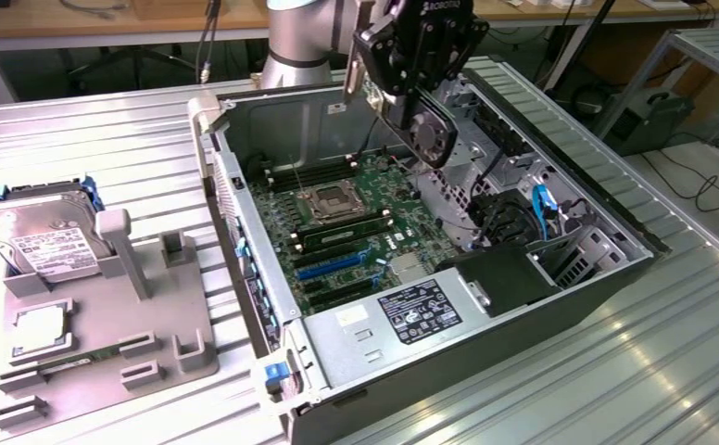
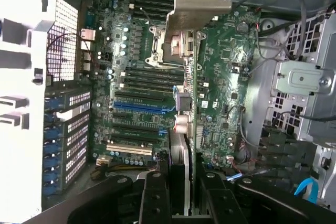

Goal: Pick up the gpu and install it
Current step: 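Insert the gpu into the slot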

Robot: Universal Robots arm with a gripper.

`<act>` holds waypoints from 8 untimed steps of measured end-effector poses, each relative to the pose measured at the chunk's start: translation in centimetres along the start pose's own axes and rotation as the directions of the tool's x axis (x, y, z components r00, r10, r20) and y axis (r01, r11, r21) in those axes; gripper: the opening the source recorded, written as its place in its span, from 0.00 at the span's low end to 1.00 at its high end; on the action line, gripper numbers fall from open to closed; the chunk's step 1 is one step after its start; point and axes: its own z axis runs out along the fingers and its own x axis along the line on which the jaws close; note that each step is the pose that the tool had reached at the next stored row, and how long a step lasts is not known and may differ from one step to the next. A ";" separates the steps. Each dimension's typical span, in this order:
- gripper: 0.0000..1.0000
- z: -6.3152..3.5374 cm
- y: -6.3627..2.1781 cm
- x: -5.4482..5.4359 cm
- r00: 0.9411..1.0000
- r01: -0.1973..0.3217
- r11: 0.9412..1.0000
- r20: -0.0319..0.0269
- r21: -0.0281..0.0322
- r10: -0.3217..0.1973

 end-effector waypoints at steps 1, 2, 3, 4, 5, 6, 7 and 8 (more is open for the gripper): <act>0.28 0.00 0.00 0.0 1.000 0.018 1.000 0.001 0.000 -0.018; 0.28 0.00 0.00 0.0 0.999 0.038 0.999 0.003 -0.001 -0.038; 0.28 0.00 0.00 0.0 0.998 0.058 0.998 0.004 -0.001 -0.058; 0.28 0.00 0.00 0.0 0.998 0.070 0.998 0.005 -0.001 -0.070; 0.28 0.00 0.00 0.0 0.996 0.083 0.997 0.006 -0.001 -0.083; 0.28 0.00 0.00 0.0 0.995 0.096 0.995 0.007 -0.001 -0.096; 0.28 0.00 0.00 0.0 0.994 0.106 0.994 0.008 -0.001 -0.106; 0.28 0.00 0.00 0.0 0.993 0.122 0.993 0.009 -0.001 -0.122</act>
